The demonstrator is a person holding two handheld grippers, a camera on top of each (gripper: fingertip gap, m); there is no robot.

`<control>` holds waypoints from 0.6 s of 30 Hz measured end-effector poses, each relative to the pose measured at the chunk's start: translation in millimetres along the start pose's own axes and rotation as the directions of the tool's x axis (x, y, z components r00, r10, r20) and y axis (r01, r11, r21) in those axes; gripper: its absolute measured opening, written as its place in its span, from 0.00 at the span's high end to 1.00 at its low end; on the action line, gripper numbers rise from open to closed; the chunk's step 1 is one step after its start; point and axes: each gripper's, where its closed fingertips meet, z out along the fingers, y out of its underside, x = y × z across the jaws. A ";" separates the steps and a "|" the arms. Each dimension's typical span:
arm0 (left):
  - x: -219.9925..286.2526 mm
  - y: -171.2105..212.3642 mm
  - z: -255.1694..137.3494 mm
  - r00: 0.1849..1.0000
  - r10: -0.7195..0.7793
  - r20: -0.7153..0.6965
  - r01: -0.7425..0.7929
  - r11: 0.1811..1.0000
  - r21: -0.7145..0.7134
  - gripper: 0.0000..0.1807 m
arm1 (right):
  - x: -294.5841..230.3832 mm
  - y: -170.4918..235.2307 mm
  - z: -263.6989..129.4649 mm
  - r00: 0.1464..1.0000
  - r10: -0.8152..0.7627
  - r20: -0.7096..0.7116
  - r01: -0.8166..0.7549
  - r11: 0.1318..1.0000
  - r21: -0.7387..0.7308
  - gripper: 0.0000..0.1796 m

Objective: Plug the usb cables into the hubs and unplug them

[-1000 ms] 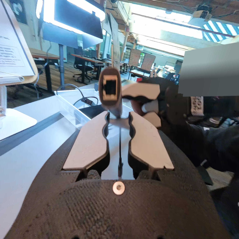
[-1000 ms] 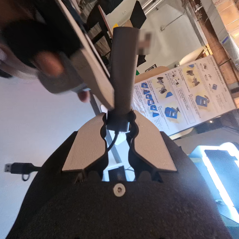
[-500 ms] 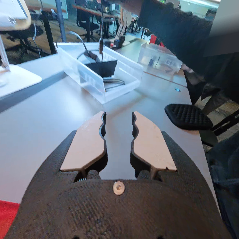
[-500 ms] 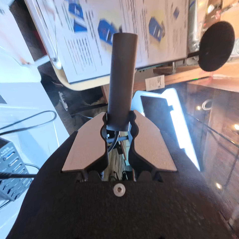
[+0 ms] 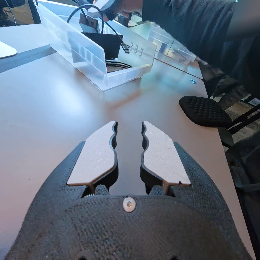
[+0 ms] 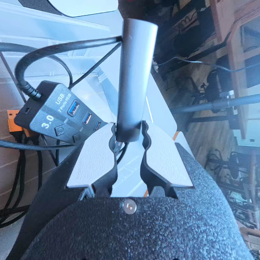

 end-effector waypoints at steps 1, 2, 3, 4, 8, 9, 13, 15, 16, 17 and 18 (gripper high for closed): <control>-0.1 3.1 0.6 1.000 0.003 0.004 -0.003 1.000 -0.007 0.82 | 2.0 0.2 0.4 1.000 0.020 0.013 -0.020 1.000 -0.009 0.77; -0.5 5.9 0.8 1.000 0.005 0.008 -0.005 1.000 -0.016 0.82 | 4.0 -1.5 -1.2 0.999 0.041 0.028 -0.041 0.999 -0.007 0.74; -0.8 8.2 0.5 1.000 0.007 0.011 -0.007 1.000 -0.023 0.82 | 7.1 -4.4 -4.6 0.997 0.066 0.038 -0.066 0.998 0.006 0.71; -1.1 9.6 0.3 1.000 0.008 0.014 -0.008 1.000 -0.027 0.82 | 10.7 -8.0 -9.7 0.995 0.090 0.045 -0.091 0.996 0.025 0.70; -1.8 10.4 0.2 1.000 0.009 0.013 -0.008 0.999 -0.031 0.82 | 19.8 -23.4 -42.9 0.990 0.127 0.055 -0.134 0.982 0.132 0.69; -1.4 10.3 -0.1 1.000 0.013 0.013 -0.013 0.999 -0.032 0.82 | 17.0 -27.3 -53.8 0.991 0.115 0.063 -0.123 0.979 0.163 0.70; -0.4 10.7 -2.2 0.998 0.049 0.025 -0.048 0.998 -0.043 0.82 | -22.2 -23.2 -90.9 0.992 -0.061 0.112 0.038 0.980 0.198 0.74; 0.2 9.7 -2.3 0.998 0.051 0.022 -0.050 0.998 -0.040 0.82 | -51.7 -5.3 -99.2 0.964 -0.219 0.148 0.199 0.970 0.142 0.76; 0.6 9.4 -1.7 0.999 0.048 0.019 -0.047 0.998 -0.038 0.82 | -63.5 5.4 -99.6 0.942 -0.296 0.155 0.284 0.954 0.098 0.77; 0.9 9.7 -0.8 0.999 0.045 0.015 -0.045 0.998 -0.038 0.82 | -74.4 17.0 -97.9 0.916 -0.364 0.171 0.363 0.931 0.039 0.77; 1.2 10.7 0.4 0.999 0.043 0.012 -0.042 0.998 -0.042 0.82 | -83.7 25.2 -94.6 0.892 -0.413 0.184 0.421 0.907 -0.008 0.77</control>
